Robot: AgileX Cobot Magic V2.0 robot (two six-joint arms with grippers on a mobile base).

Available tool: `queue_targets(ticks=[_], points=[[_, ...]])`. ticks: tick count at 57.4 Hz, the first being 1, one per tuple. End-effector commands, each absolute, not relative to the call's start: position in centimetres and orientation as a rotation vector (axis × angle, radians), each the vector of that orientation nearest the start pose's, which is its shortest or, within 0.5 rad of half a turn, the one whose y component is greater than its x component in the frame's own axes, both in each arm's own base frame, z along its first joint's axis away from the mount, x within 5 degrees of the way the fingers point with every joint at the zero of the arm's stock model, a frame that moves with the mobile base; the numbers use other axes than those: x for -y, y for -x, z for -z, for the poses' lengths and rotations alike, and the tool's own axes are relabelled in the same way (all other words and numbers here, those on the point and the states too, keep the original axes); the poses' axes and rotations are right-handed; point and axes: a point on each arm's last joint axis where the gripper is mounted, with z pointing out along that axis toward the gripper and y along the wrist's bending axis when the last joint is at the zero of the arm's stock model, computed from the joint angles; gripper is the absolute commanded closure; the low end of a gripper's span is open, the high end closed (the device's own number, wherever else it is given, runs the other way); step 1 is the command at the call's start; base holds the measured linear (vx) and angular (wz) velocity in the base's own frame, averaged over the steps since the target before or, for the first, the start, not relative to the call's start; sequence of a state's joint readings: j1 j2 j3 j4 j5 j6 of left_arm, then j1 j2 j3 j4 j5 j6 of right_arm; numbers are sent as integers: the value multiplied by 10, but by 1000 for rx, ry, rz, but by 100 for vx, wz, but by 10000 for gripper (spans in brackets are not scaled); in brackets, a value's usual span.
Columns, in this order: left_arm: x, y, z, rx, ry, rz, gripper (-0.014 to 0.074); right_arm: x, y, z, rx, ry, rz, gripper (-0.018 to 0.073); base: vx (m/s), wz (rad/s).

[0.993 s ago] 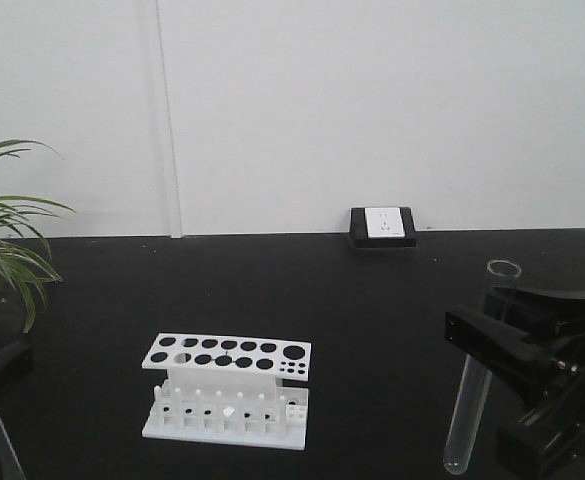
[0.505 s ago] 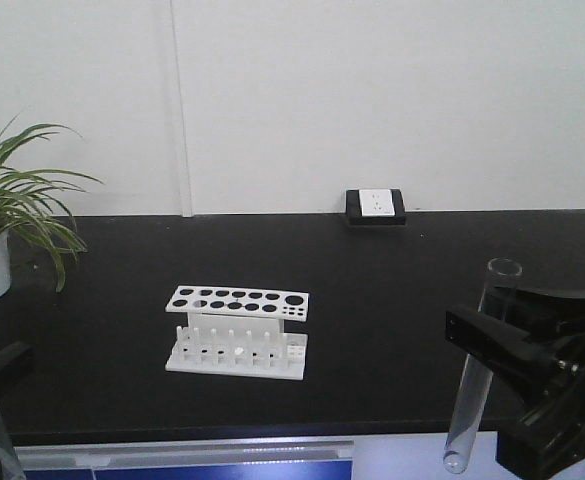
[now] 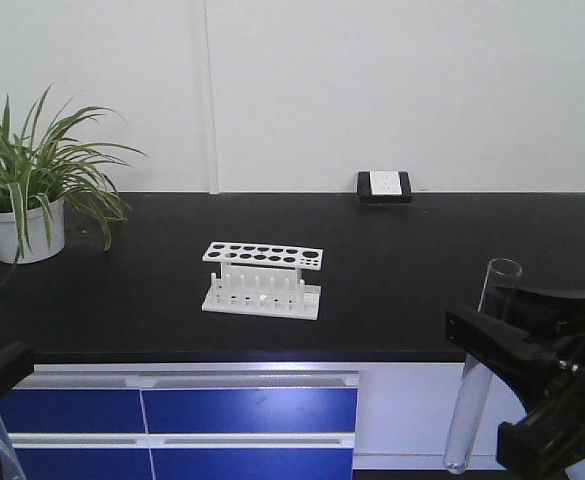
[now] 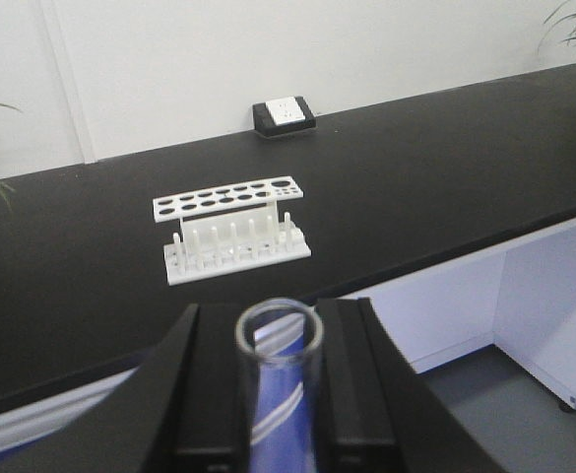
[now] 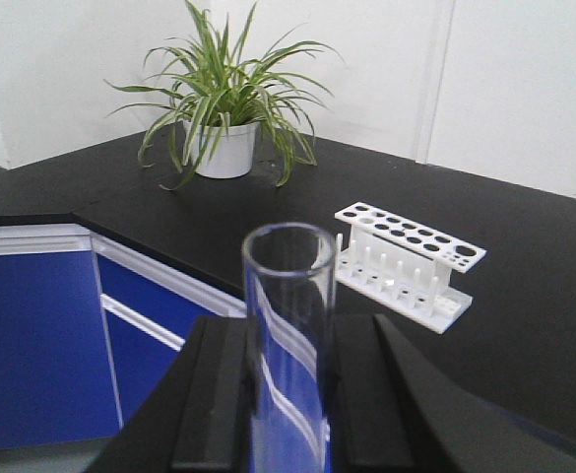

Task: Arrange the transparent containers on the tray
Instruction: 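Drive the base away from the rack holding both tubes upright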

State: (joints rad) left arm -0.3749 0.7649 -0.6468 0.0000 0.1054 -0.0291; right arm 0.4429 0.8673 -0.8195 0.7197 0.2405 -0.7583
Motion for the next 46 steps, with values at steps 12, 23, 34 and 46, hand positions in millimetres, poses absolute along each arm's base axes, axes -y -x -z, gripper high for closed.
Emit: queue_targets(ticks=[12,23,34,46], points=[[60,-151,-369,-1561,-269,330,514,-87,-162,-401,-1561,480,-395,457,-32,4],[60,-151,-369,-1561,-269,330,514,-87,-162,-401,-1561,480,-395,457,-30,2],[60,-151,-369,-1561,-269,330,514,-87,-162,-401,-1561,480,-395,457,-29,1],[60,-151,-369,-1561,-269,330,514,-87,-162,-401,-1561,480,-395,457,-27,3]])
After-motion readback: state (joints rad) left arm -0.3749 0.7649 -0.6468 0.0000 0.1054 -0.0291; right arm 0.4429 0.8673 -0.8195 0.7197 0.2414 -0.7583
